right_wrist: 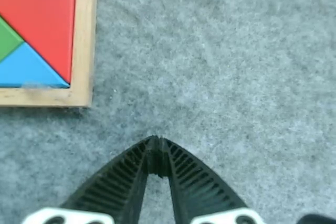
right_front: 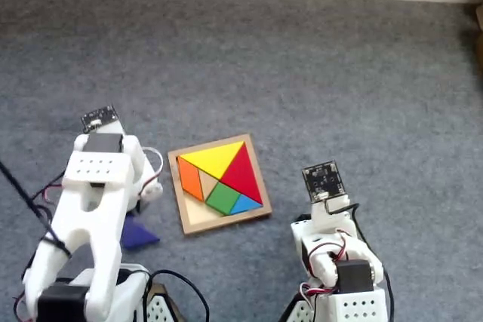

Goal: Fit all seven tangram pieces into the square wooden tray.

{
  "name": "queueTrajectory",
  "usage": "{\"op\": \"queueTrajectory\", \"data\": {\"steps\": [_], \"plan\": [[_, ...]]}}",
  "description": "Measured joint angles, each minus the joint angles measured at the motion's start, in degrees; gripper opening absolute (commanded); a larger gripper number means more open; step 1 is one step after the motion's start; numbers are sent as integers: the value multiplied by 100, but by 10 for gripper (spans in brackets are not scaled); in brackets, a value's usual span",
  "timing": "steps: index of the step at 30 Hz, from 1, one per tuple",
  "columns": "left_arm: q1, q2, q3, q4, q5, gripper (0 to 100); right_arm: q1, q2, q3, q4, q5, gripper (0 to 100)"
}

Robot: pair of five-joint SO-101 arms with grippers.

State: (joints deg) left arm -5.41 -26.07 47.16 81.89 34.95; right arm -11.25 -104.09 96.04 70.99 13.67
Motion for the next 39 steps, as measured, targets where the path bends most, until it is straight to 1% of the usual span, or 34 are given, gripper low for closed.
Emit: {"op": "queueTrajectory", "data": {"steps": [3,5,9,14,17,21,26,30,33,36,37,39], "plan": [[0,-237,519,53,-677,5,0,0,0,0,0,8],[0,-308,862,18,-949,5,0,0,0,0,0,8],[0,-325,1433,-466,-1046,6,0,0,0,0,0,8],[18,-79,1890,-1363,-1055,6,0,0,0,0,0,8],[18,343,1785,-1582,-1055,6,0,0,0,0,0,8],[-26,879,1292,-1714,-1055,6,0,0,0,0,0,8],[-413,1231,457,-2435,-1046,6,0,0,0,0,0,8],[-519,1284,0,-2752,-1046,6,0,0,0,0,0,8],[-510,1284,-448,-2637,-1055,7,0,0,0,0,0,8],[-510,1284,-1011,-1987,-1029,20,0,0,0,0,0,8],[-510,1284,-1222,-1705,-914,48,0,0,0,0,0,8],[-519,1327,-1644,-1169,-607,144,0,0,0,0,0,8]]}}
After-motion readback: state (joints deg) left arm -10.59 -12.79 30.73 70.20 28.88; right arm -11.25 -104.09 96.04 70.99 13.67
